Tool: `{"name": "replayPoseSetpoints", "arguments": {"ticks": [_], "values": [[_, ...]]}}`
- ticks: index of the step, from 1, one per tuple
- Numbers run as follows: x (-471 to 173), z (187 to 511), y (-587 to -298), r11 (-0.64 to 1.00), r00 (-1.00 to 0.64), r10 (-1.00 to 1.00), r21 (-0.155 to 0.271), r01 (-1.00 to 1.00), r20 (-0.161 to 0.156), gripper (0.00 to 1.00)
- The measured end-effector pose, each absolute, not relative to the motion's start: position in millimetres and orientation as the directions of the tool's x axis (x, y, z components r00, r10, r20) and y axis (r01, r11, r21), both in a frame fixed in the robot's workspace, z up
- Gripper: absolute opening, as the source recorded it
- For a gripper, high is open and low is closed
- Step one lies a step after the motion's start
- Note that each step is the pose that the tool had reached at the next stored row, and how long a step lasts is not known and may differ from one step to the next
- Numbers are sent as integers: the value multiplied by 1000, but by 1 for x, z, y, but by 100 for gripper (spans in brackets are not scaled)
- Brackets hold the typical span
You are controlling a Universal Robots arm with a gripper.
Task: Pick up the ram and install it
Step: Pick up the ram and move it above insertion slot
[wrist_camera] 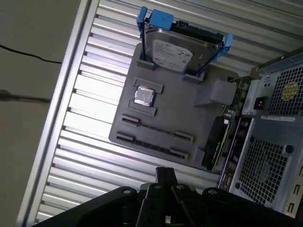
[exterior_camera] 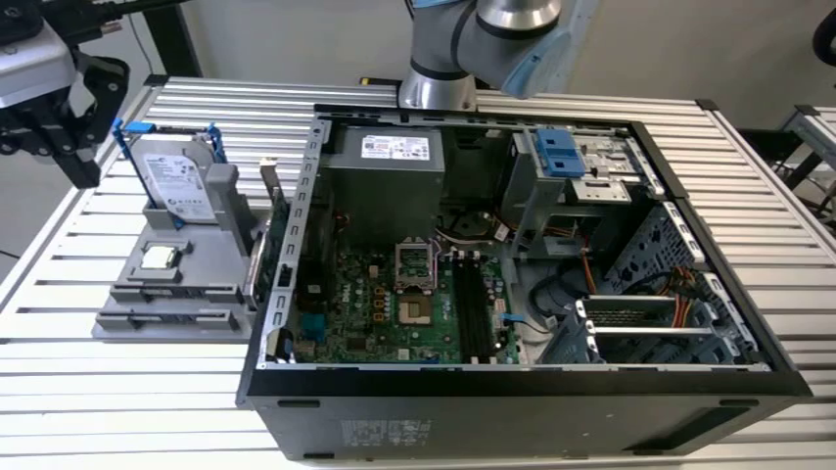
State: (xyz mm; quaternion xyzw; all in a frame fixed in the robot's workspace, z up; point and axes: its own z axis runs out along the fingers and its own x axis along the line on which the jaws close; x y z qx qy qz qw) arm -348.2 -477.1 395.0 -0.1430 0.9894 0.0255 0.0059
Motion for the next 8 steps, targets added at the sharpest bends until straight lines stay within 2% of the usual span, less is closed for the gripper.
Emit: {"name": "replayPoseSetpoints", "arguments": {"ticks": [8], "values": [[-348,396,-477,929,-930,-367,49,-367,-19,0]]}}
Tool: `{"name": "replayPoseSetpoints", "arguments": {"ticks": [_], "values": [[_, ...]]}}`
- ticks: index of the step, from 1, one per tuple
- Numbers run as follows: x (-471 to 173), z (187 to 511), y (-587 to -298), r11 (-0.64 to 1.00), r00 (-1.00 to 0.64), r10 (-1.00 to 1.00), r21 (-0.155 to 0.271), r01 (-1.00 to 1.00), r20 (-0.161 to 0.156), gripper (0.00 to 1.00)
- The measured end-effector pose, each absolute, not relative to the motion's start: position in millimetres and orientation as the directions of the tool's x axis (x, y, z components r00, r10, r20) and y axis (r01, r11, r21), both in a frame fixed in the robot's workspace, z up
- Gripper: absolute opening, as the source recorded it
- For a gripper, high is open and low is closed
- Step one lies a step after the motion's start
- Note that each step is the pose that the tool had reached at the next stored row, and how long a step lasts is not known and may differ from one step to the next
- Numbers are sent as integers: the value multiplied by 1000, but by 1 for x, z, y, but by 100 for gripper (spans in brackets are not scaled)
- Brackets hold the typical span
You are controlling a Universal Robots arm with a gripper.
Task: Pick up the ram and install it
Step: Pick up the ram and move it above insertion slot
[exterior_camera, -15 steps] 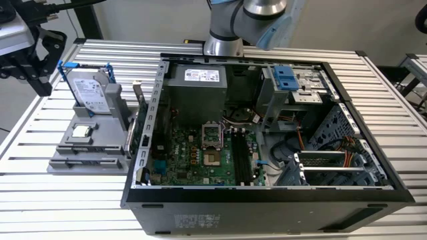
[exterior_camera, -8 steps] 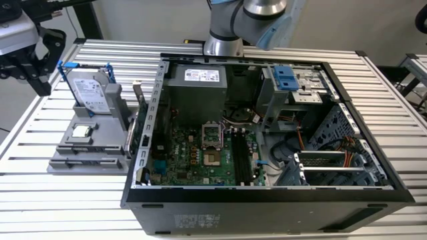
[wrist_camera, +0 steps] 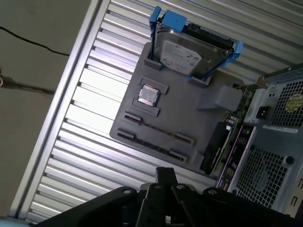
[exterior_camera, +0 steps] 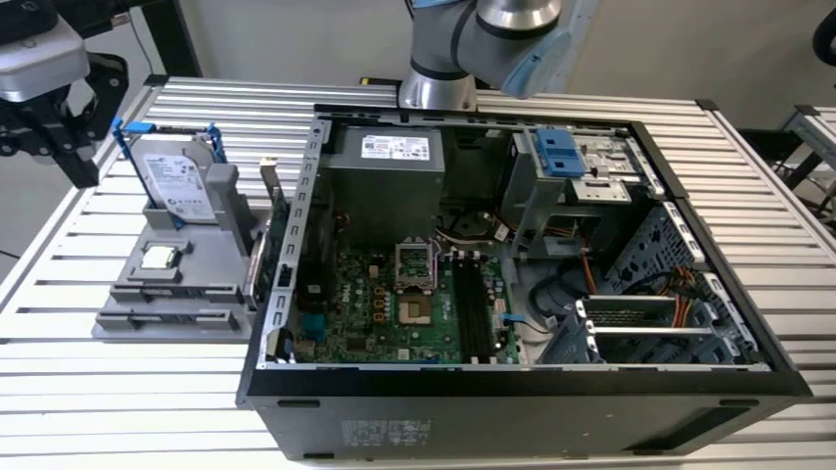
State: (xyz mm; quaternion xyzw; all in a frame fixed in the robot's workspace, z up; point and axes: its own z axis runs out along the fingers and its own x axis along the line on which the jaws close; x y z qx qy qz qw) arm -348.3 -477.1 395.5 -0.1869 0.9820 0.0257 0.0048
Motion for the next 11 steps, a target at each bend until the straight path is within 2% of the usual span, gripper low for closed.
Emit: {"name": "replayPoseSetpoints", "arguments": {"ticks": [11], "values": [[-348,396,-477,877,-879,-477,49,-477,-19,0]]}}
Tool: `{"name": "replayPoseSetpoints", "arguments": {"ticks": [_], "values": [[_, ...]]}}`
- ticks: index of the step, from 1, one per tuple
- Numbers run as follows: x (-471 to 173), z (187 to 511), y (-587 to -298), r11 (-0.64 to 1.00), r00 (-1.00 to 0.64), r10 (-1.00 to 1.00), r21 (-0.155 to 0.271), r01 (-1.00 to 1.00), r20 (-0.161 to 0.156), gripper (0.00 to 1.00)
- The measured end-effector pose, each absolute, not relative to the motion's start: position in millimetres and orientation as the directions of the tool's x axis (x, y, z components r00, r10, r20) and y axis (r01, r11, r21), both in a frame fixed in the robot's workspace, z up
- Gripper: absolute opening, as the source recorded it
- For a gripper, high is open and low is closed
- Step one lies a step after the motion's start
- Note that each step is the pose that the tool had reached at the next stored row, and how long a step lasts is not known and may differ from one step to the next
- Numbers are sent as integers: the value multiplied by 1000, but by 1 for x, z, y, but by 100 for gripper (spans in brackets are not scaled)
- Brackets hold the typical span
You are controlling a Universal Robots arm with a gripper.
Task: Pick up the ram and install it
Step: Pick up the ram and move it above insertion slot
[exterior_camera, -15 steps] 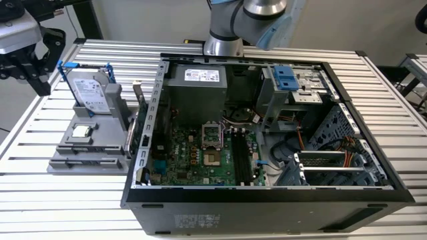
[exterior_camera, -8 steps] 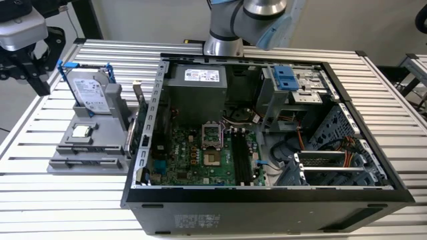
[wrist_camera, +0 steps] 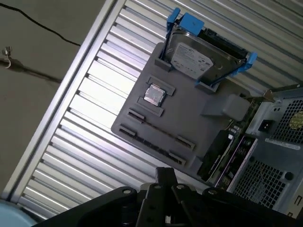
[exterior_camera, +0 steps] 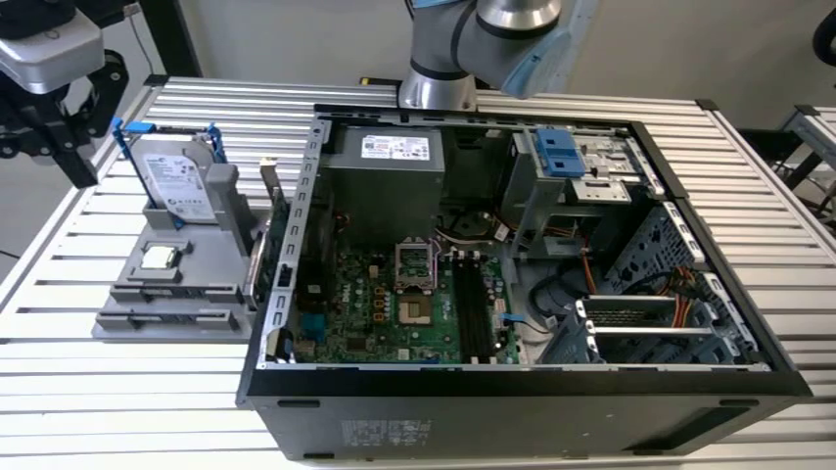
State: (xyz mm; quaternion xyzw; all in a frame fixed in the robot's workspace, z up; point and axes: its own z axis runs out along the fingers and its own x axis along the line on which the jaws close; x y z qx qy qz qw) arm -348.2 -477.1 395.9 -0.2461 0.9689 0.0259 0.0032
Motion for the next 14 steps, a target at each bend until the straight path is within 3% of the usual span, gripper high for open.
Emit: {"name": "replayPoseSetpoints", "arguments": {"ticks": [14], "values": [[-348,396,-477,769,-770,-638,48,-638,-19,0]]}}
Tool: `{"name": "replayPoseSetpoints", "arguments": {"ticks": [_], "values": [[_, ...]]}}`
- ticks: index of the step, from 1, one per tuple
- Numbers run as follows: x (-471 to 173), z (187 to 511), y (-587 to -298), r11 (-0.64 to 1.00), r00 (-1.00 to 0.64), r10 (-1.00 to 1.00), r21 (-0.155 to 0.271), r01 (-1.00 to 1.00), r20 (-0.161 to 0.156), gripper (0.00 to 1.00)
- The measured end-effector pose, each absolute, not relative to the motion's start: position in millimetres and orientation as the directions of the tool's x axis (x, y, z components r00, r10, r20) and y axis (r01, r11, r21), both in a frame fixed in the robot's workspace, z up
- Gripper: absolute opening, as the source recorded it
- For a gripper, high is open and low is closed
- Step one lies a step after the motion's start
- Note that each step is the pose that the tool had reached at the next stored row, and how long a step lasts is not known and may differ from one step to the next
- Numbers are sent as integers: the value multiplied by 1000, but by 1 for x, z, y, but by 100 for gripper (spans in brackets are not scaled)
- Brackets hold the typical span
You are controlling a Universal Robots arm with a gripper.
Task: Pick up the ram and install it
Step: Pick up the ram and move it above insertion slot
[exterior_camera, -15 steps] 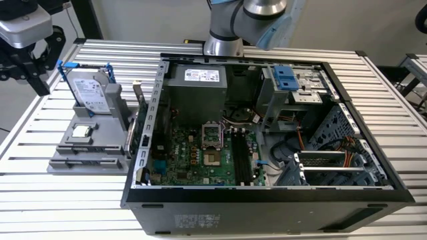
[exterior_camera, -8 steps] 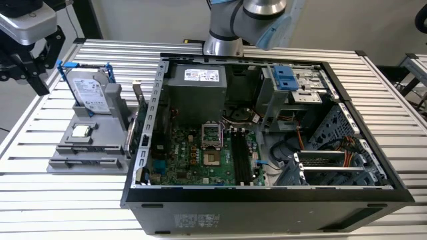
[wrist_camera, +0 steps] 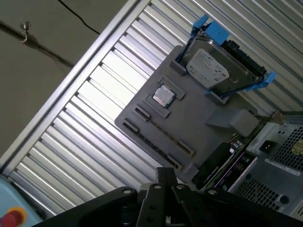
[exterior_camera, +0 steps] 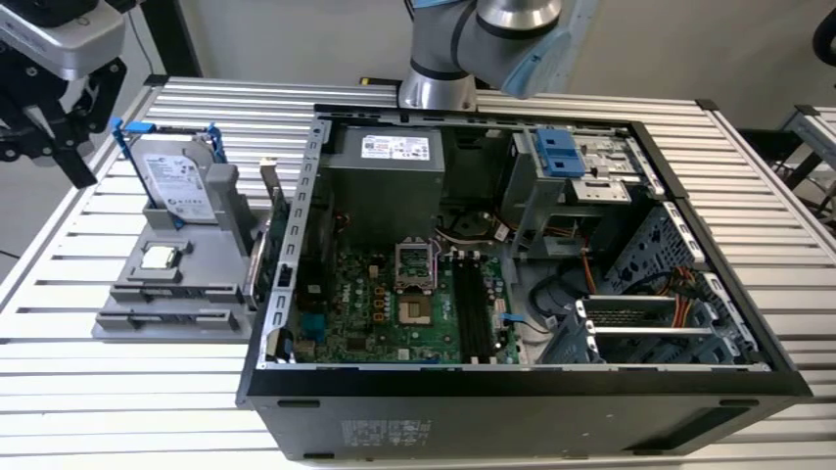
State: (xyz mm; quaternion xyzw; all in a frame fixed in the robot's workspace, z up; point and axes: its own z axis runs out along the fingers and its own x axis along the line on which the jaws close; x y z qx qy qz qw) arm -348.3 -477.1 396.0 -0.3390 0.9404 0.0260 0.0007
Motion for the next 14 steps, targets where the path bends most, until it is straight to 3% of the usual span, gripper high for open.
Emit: {"name": "replayPoseSetpoints", "arguments": {"ticks": [14], "values": [[-348,396,-477,631,-632,-774,27,-775,-39,0]]}}
